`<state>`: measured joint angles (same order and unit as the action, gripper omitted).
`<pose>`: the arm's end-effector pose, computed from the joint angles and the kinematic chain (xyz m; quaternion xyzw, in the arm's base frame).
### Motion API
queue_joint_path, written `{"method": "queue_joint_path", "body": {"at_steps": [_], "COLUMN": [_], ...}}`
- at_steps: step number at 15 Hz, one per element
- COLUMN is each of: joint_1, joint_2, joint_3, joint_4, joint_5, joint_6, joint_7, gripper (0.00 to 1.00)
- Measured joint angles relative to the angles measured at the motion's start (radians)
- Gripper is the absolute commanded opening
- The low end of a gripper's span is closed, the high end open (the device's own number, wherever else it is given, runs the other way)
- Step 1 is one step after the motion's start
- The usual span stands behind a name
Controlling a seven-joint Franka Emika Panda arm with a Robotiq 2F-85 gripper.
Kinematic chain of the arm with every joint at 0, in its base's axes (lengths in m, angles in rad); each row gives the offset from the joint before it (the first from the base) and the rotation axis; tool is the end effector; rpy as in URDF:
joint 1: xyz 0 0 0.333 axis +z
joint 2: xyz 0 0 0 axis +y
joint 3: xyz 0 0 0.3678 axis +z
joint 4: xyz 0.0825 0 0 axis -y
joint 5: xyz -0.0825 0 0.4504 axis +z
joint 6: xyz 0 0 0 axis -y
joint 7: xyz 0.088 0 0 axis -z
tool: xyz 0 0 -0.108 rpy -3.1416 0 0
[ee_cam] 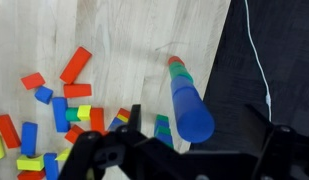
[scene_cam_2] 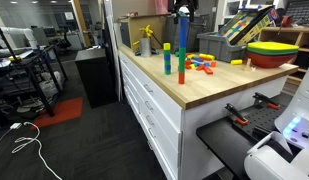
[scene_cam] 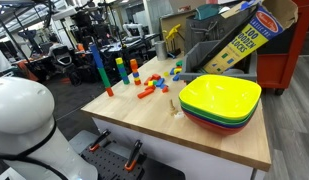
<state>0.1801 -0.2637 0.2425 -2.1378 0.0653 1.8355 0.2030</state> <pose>0.4719 0.2275 0.5381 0.9952 0.0956 -0.0216 0.0069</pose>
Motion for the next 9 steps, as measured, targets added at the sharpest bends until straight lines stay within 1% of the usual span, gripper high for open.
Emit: {"method": "queue_joint_path", "body": {"at_steps": [9], "joint_1": [-0.001], "joint_2": [0.012], "joint_3": [0.000], "joint_4": [-0.003], "joint_5": [-0.002], "joint_6": [0.014], "joint_7": [0.003], "gripper": [1.00]}}
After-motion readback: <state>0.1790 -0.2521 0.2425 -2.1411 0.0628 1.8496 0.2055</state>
